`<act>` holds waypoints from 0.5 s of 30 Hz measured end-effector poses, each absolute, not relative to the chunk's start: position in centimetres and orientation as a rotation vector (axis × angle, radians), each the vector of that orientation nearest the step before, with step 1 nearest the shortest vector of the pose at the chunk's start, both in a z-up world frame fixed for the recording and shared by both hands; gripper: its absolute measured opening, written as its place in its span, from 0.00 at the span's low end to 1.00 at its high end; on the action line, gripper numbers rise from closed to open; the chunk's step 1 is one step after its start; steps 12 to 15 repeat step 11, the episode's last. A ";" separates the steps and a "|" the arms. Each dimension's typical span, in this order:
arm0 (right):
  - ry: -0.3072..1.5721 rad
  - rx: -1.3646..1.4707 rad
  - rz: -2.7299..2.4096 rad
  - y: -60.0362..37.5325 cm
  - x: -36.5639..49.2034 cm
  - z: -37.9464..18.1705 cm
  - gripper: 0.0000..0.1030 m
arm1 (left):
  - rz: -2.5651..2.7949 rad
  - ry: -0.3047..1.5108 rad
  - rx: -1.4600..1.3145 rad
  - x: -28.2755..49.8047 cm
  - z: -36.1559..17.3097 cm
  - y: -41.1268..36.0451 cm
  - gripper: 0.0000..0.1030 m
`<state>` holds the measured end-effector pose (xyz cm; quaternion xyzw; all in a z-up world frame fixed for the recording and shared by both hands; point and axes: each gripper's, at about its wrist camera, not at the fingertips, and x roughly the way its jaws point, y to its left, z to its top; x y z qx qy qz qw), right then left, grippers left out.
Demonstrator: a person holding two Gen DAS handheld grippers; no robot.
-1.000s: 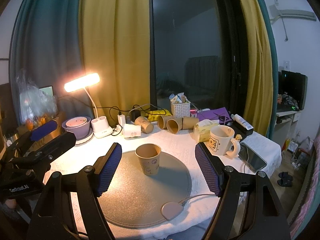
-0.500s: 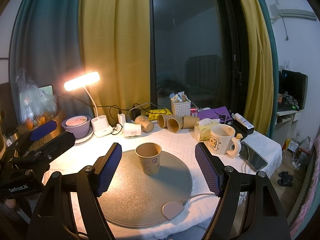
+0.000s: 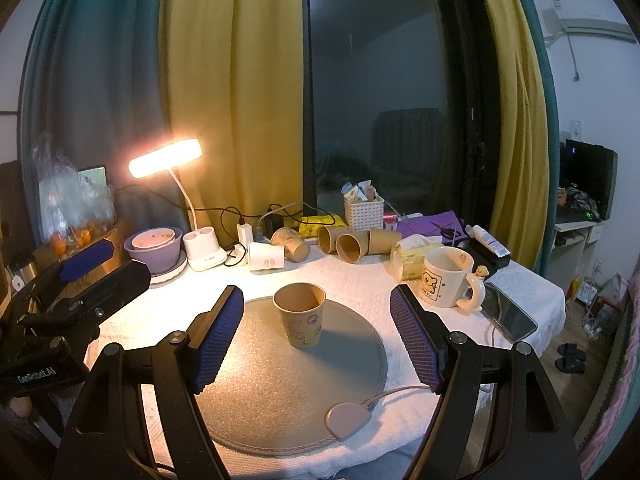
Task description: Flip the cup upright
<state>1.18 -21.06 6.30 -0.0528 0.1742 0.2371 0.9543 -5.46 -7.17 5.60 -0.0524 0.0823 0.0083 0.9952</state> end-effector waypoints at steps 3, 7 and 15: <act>0.354 -0.108 0.482 -21.0 1.2 6.3 0.76 | 0.016 0.166 -0.106 -5.4 5.7 -7.0 0.93; 0.355 -0.109 0.483 -21.1 1.1 6.2 0.76 | 0.016 0.165 -0.107 -5.4 5.7 -6.9 0.93; 0.356 -0.109 0.485 -21.0 1.2 6.2 0.76 | 0.016 0.165 -0.108 -5.3 5.7 -6.9 0.93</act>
